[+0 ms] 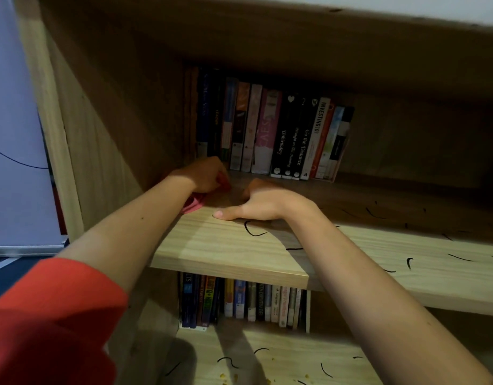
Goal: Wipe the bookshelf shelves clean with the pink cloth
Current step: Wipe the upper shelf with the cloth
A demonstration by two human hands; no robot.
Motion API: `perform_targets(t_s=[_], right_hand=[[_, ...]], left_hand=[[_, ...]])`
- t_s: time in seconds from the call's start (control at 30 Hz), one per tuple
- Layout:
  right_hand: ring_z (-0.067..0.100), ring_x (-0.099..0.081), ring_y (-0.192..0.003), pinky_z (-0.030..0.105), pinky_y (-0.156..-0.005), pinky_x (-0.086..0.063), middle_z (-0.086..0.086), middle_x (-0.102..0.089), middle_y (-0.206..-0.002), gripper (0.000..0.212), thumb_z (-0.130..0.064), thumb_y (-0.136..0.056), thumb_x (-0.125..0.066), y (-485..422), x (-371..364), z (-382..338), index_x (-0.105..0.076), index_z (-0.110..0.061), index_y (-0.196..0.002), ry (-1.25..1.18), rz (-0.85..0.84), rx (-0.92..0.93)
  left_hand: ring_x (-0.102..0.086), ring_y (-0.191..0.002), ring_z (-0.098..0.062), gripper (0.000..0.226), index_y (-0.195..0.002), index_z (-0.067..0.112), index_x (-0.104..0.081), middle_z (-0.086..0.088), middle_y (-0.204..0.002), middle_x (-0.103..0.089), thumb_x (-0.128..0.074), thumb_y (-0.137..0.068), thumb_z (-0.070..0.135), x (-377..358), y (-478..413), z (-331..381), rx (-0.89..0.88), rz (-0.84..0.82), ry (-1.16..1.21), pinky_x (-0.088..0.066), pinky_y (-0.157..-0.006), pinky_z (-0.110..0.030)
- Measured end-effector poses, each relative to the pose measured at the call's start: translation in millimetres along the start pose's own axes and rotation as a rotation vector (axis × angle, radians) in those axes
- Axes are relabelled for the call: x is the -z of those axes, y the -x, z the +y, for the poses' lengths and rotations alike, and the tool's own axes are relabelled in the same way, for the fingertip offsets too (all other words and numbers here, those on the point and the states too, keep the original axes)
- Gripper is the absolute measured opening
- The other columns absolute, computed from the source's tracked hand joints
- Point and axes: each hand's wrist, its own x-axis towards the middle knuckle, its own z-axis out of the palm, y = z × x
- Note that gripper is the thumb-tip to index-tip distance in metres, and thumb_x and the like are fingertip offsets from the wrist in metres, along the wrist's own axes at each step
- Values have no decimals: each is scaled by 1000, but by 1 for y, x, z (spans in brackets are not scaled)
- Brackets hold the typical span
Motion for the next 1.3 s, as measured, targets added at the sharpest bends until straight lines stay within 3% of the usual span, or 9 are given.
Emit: perform_targets(t_s=[0.27,0.4,0.53,0.63,0.8,0.87,1.03,1.2,1.3], right_hand=[[18,-48,-92,27,-72,-40,7,-52,-122,84,-67,-75,-59,1,1,1,-43,-7,-131,-12,15,-10],[8,-46,-71,20,-56,-34,-2,-50,-91,54,-59,-82,-58,4,3,-1,-54,-12,-109,-20,-12,22],[7,-47,-71,22,-55,-35,-7,-47,-79,50,-62,-79,-59,4,3,1,-51,-16,-95,-11,19,1],[15,-48,-86,25,-69,-38,2,-52,-105,76,-66,-76,-59,3,2,2,-49,-8,-124,11,27,-5],[22,-51,-108,27,-80,-41,10,-49,-133,89,-70,-74,-58,-2,0,4,-42,-8,-136,30,20,-4],[23,-50,-114,28,-82,-42,10,-48,-135,91,-70,-73,-58,-4,0,4,-40,-7,-137,26,13,-12],[16,-45,-93,25,-69,-38,5,-51,-120,78,-63,-80,-57,2,2,2,-44,-6,-131,13,11,4],[23,-48,-119,27,-87,-39,8,-47,-138,85,-68,-75,-57,5,1,2,-44,-10,-135,21,18,-22],[23,-49,-119,27,-88,-40,8,-49,-136,83,-69,-75,-57,6,2,0,-46,-11,-134,18,11,-23]], left_hand=[[-61,-94,-17,23,-109,13,-69,-1,-105,-68,-62,-87,10,12,1,6,-2,-105,-47,-48,-82,-30],[-59,-107,-26,27,-114,4,-65,-15,-118,-62,-60,-89,11,0,-12,13,68,-7,-79,-48,-90,-33],[-58,-110,-26,28,-116,6,-65,-14,-120,-62,-59,-89,10,3,-8,13,59,-8,-114,-47,-89,-31],[-59,-102,-18,30,-114,14,-67,-2,-112,-66,-63,-85,8,19,5,5,29,-127,-168,-45,-84,-26],[-54,-94,-12,33,-113,19,-68,5,-103,-63,-67,-83,7,33,4,4,60,-214,-211,-44,-85,-26],[-56,-98,-16,31,-113,14,-67,-1,-109,-65,-66,-84,7,22,-2,3,58,-137,-168,-44,-86,-27],[-58,-109,-23,28,-117,9,-65,-9,-120,-63,-57,-91,8,-1,-8,11,52,-4,-34,-43,-87,-25],[-57,-109,-28,30,-123,5,-59,-15,-123,-59,-48,-96,11,10,12,-11,209,-38,-91,-46,-93,-34],[-54,-112,-32,32,-127,-1,-53,-20,-125,-55,-43,-98,11,12,26,-15,294,-12,-156,-43,-91,-33]])
